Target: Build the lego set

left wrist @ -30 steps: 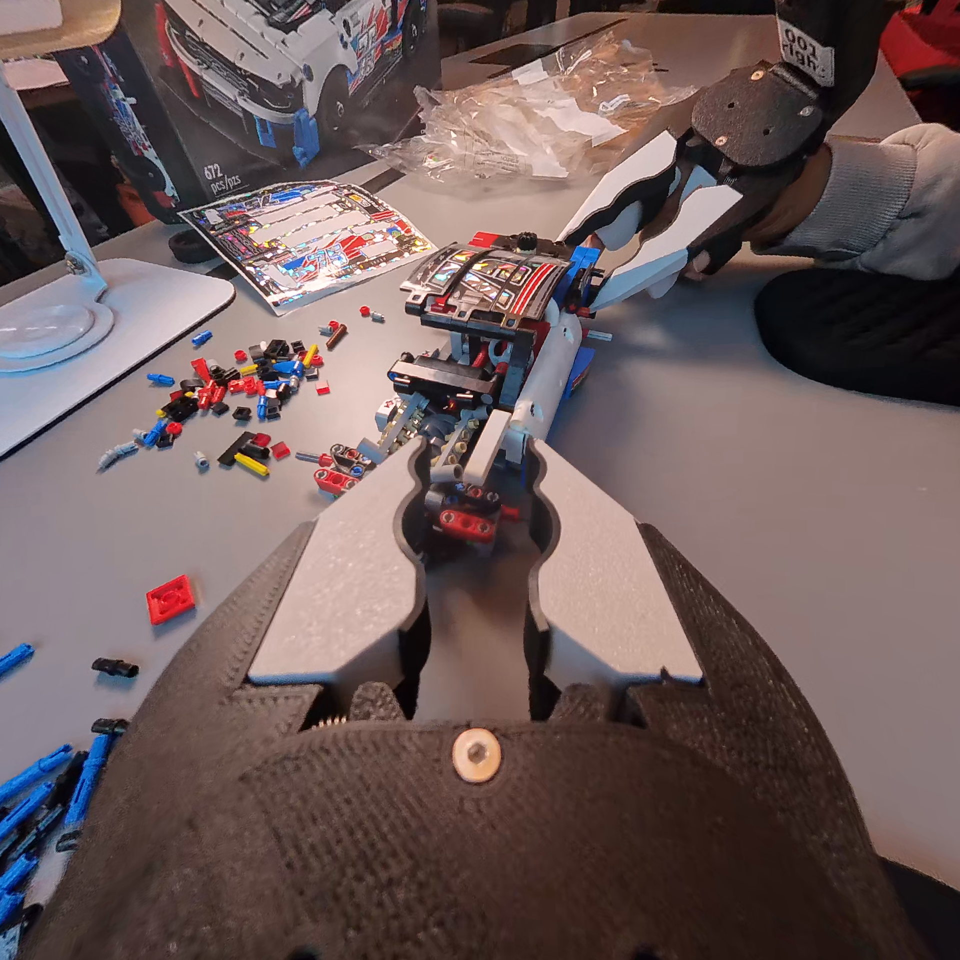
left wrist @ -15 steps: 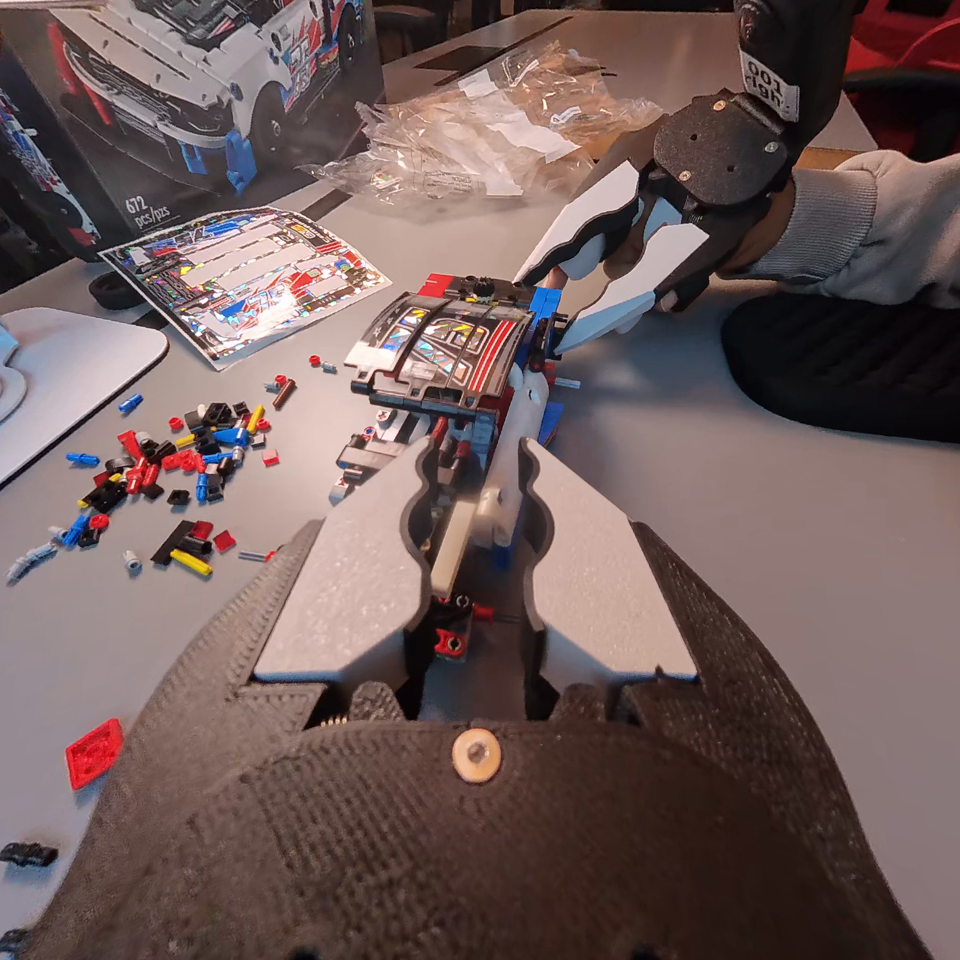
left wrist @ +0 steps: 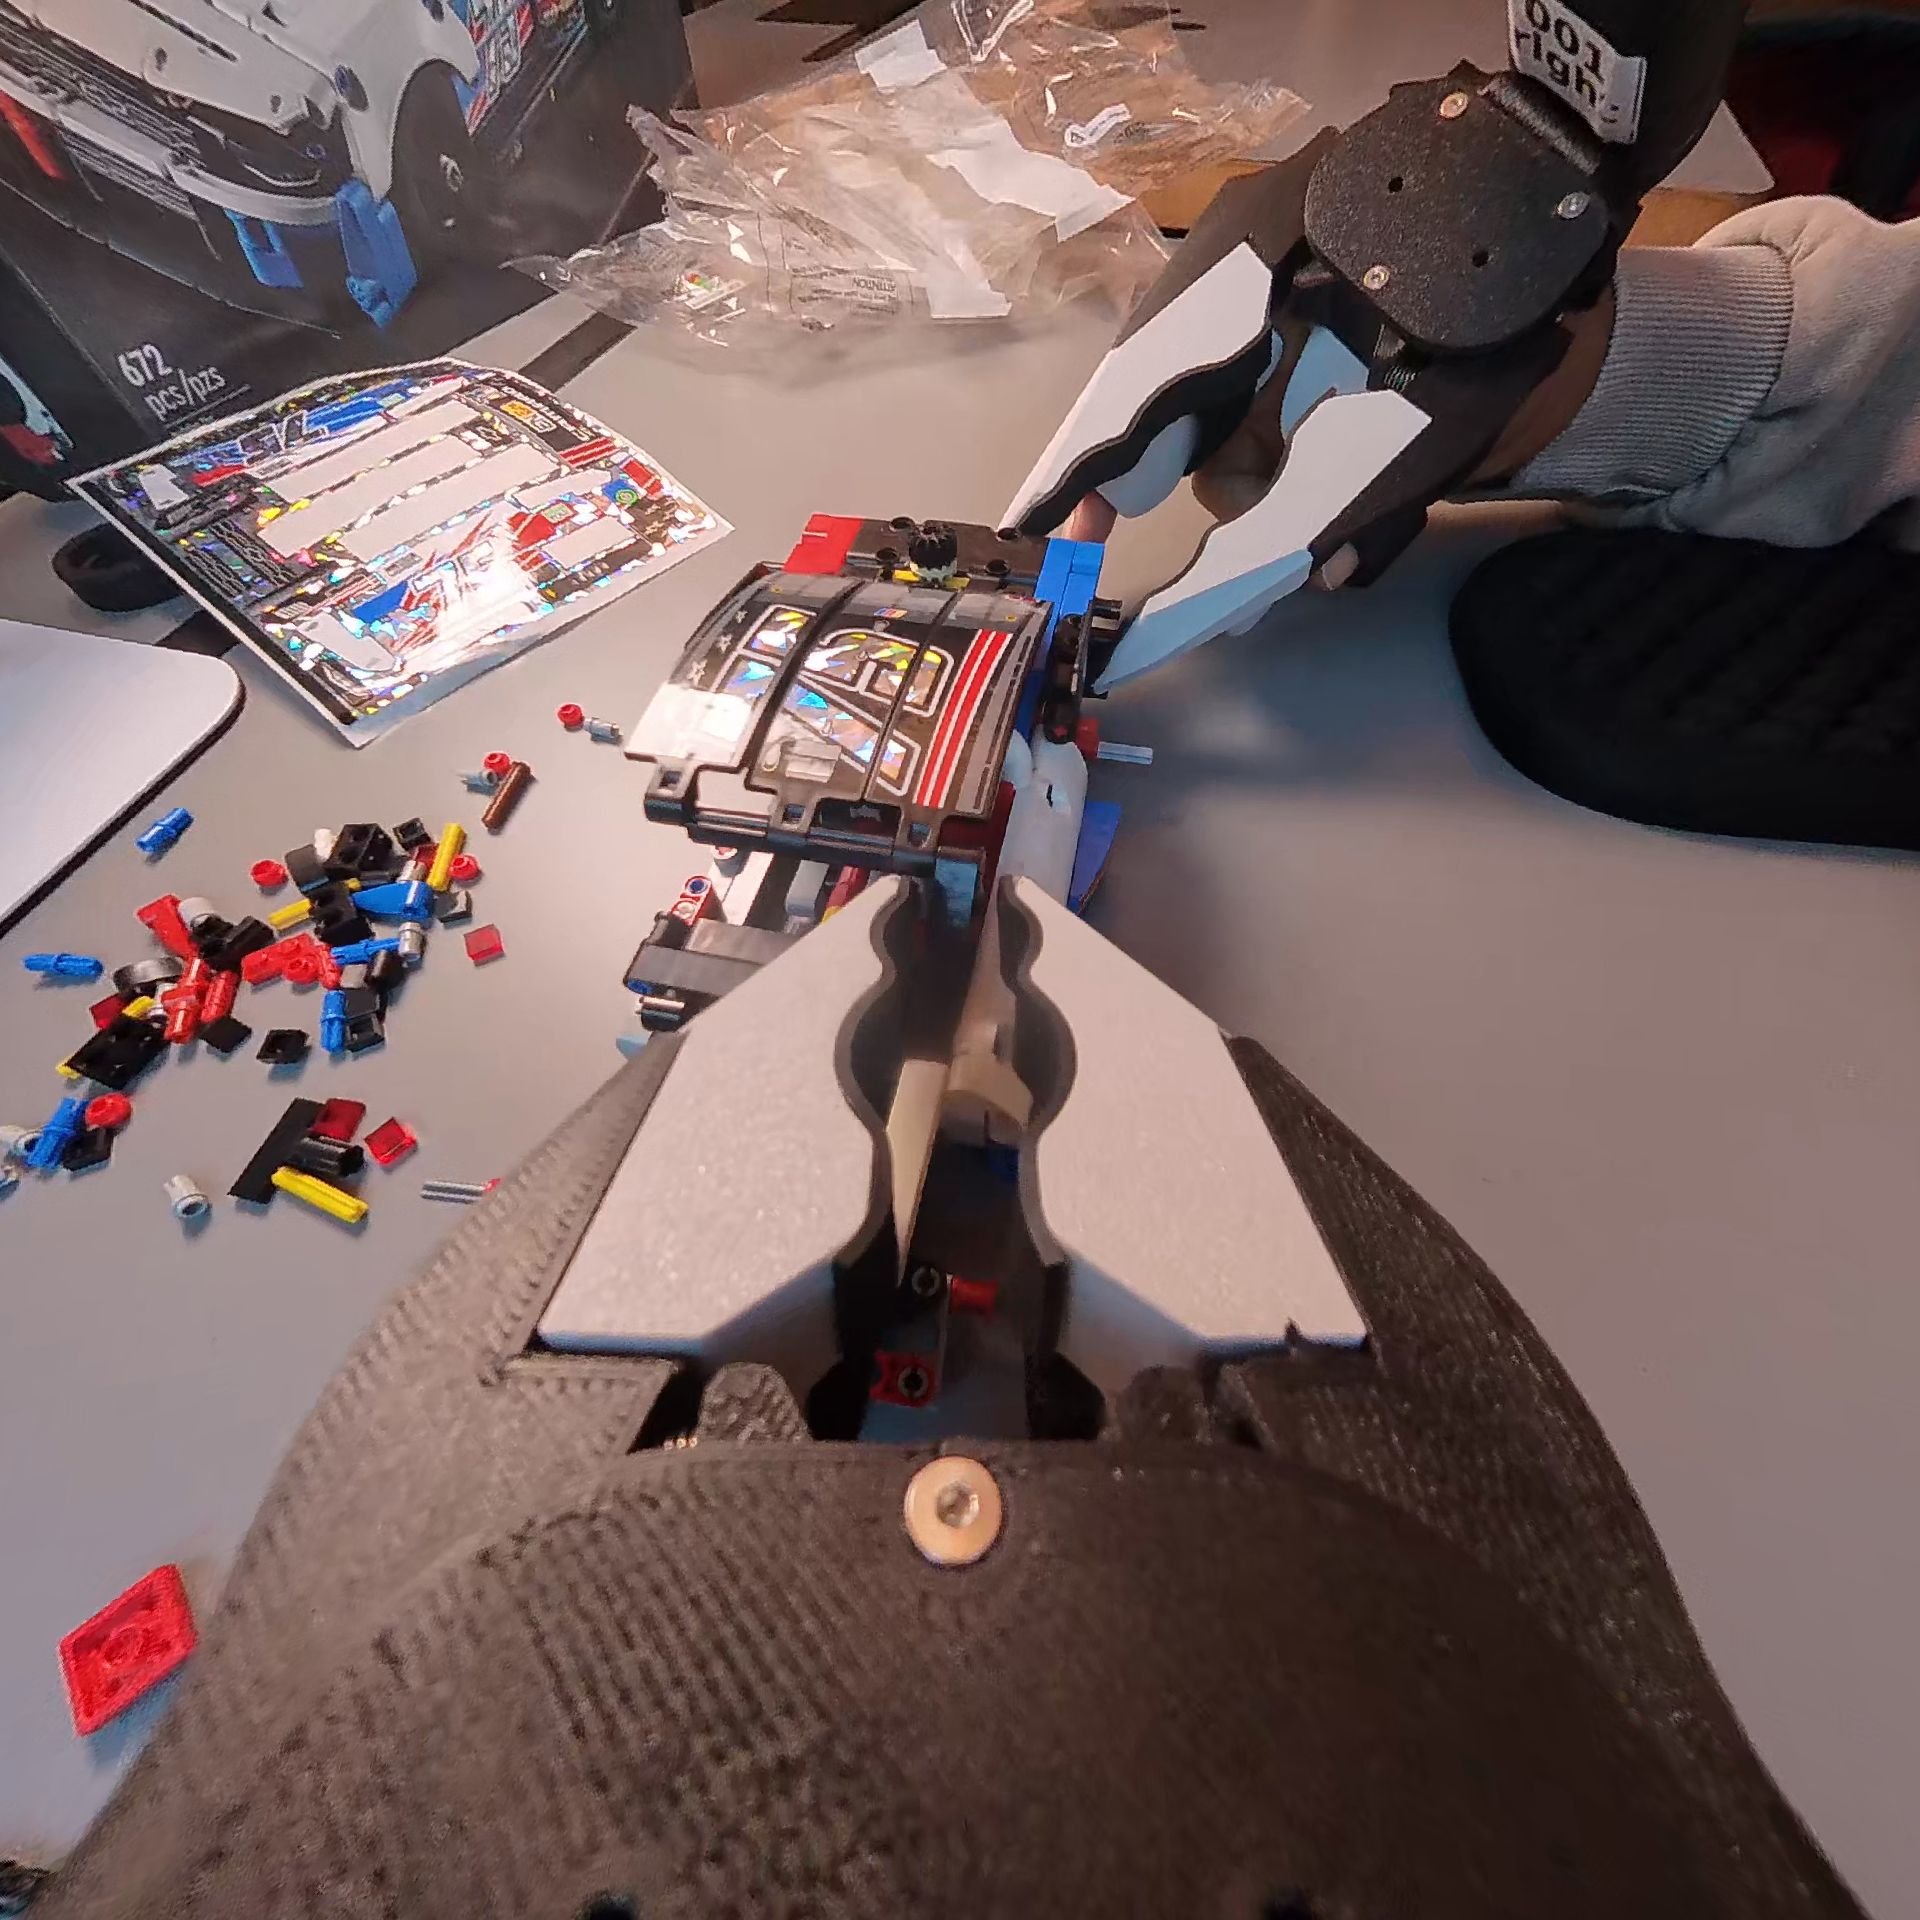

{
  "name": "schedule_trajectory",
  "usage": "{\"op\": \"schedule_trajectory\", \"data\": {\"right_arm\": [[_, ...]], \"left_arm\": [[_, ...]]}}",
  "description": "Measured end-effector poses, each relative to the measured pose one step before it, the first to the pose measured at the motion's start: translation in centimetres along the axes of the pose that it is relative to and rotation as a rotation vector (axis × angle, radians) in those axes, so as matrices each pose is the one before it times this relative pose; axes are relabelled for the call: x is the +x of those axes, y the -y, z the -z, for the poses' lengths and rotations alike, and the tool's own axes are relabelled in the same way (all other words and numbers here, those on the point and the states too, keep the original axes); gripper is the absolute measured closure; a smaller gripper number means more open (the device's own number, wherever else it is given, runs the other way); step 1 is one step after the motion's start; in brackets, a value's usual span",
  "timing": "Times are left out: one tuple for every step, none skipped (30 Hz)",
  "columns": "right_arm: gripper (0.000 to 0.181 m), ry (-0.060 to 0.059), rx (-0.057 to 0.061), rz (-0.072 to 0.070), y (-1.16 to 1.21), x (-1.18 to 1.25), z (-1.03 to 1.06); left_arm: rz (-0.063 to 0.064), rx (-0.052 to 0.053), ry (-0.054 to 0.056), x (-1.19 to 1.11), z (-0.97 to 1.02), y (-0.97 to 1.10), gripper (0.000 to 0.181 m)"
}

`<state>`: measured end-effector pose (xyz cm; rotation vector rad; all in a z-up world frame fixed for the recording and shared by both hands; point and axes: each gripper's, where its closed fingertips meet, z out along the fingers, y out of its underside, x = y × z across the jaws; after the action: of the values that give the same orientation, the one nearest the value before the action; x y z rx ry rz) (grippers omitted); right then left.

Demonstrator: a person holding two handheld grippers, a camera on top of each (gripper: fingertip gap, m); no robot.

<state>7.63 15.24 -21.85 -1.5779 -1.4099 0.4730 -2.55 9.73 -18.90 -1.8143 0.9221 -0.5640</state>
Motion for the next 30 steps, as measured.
{"op": "schedule_trajectory", "data": {"right_arm": [[0.134,-0.0010,-0.0003,0.0015,-0.005,0.000,-0.003],[0.134,-0.0009,-0.0007,0.0017,-0.011,0.001,0.000],[0.134,-0.0008,-0.0007,0.0014,-0.006,0.004,-0.012],[0.134,-0.0005,-0.0006,0.0008,-0.010,-0.002,-0.005],[0.134,0.0001,-0.0002,-0.0001,0.002,0.005,-0.010],[0.134,-0.0002,-0.0005,0.0001,-0.006,0.004,0.003],[0.134,-0.0014,-0.0007,0.0011,-0.005,0.001,-0.008],[0.134,-0.0013,-0.0009,0.0014,-0.003,0.008,-0.018],[0.134,-0.0013,-0.0010,0.0012,-0.009,0.000,-0.006],[0.134,-0.0010,-0.0010,0.0014,-0.012,0.001,-0.023],[0.134,-0.0013,-0.0018,0.0010,-0.018,-0.001,-0.024],[0.134,-0.0022,-0.0032,0.0003,-0.034,0.023,-0.030],[0.134,-0.0019,-0.0029,0.0004,-0.035,0.021,-0.024],[0.134,-0.0020,-0.0017,0.0004,-0.024,0.026,-0.025],[0.134,-0.0010,-0.0001,0.0003,0.000,0.006,0.004],[0.134,-0.0001,-0.0001,0.0006,-0.001,-0.004,0.005],[0.135,0.0015,-0.0008,0.0017,-0.020,-0.037,-0.004],[0.135,-0.0013,-0.0005,0.0016,-0.002,0.003,-0.009],[0.135,-0.0014,-0.0010,0.0010,-0.010,0.009,-0.009],[0.135,-0.0004,-0.0009,-0.0002,-0.016,0.007,-0.010],[0.135,0.0005,0.0000,-0.0010,0.000,0.010,0.005],[0.136,0.0020,0.0024,-0.0011,0.026,-0.019,0.024],[0.137,0.0003,0.0018,-0.0012,0.017,0.014,0.024],[0.137,-0.0003,0.0014,-0.0006,0.025,0.011,0.015],[0.137,-0.0002,0.0018,0.0009,0.024,-0.011,0.020],[0.137,-0.0015,0.0019,0.0011,0.007,0.003,0.034],[0.137,-0.0023,0.0040,0.0010,0.045,0.022,0.061],[0.137,-0.0029,0.0058,-0.0006,0.063,0.030,0.077],[0.137,-0.0038,0.0073,-0.0030,0.090,0.063,0.096],[0.137,-0.0023,0.0092,-0.0041,0.107,0.064,0.103]], "left_arm": [[0.0132,0.0078,-0.0065,0.042,0.054,0.059,0.165],[0.0128,0.0042,-0.0073,0.036,0.019,0.026,0.165],[0.0099,0.0017,-0.0022,-0.047,0.001,0.020,0.166],[0.0059,0.0007,0.0002,-0.069,-0.006,0.023,0.167],[0.0058,0.0013,0.0013,-0.070,-0.003,0.018,0.169],[0.0083,0.0026,-0.0001,-0.040,-0.013,0.015,0.169],[0.0118,0.0025,-0.0038,0.011,0.005,0.009,0.169],[0.0128,0.0025,-0.0053,0.016,0.002,0.013,0.169],[0.0104,0.0012,-0.0051,0.026,0.011,0.007,0.170],[0.0061,-0.0018,-0.0042,0.041,-0.009,-0.022,0.170],[0.0053,-0.0019,-0.0018,0.023,-0.013,-0.012,0.172],[0.0026,-0.0022,-0.0029,0.080,-0.031,-0.024,0.173],[0.0046,-0.0022,0.0005,0.039,-0.042,0.003,0.173],[0.0027,-0.0031,0.0017,0.011,-0.031,-0.001,0.173],[-0.0010,-0.0029,0.0027,-0.006,-0.016,-0.007,0.173],[-0.0012,-0.0020,0.0023,-0.015,-0.011,-0.009,0.174],[0.0011,-0.0011,0.0013,-0.026,0.001,0.000,0.173],[0.0018,-0.0001,0.0004,-0.007,0.003,-0.002,0.173],[0.0001,0.0006,0.0008,-0.004,-0.003,-0.004,0.173],[-0.0032,0.0006,-0.0001,0.024,0.006,0.011,0.173],[-0.0097,0.0025,-0.0017,0.083,0.018,0.029,0.173],[-0.0147,0.0053,0.0059,-0.011,0.032,0.020,0.173],[-0.0120,0.0049,0.0074,0.003,0.052,-0.012,0.173],[-0.0131,0.0055,0.0041,0.058,0.114,-0.007,0.170],[-0.0110,0.0122,-0.0047,0.189,0.236,0.117,0.162],[-0.0059,0.0158,-0.0047,0.191,0.373,0.218,0.155],[-0.0045,0.0221,0.0004,0.092,0.514,0.322,0.151],[-0.0030,0.0291,0.0075,-0.031,0.623,0.392,0.148],[0.0010,0.0289,0.0145,-0.198,0.703,0.379,0.146],[0.0035,0.0251,0.0217,-0.398,0.747,0.283,0.143]]}}
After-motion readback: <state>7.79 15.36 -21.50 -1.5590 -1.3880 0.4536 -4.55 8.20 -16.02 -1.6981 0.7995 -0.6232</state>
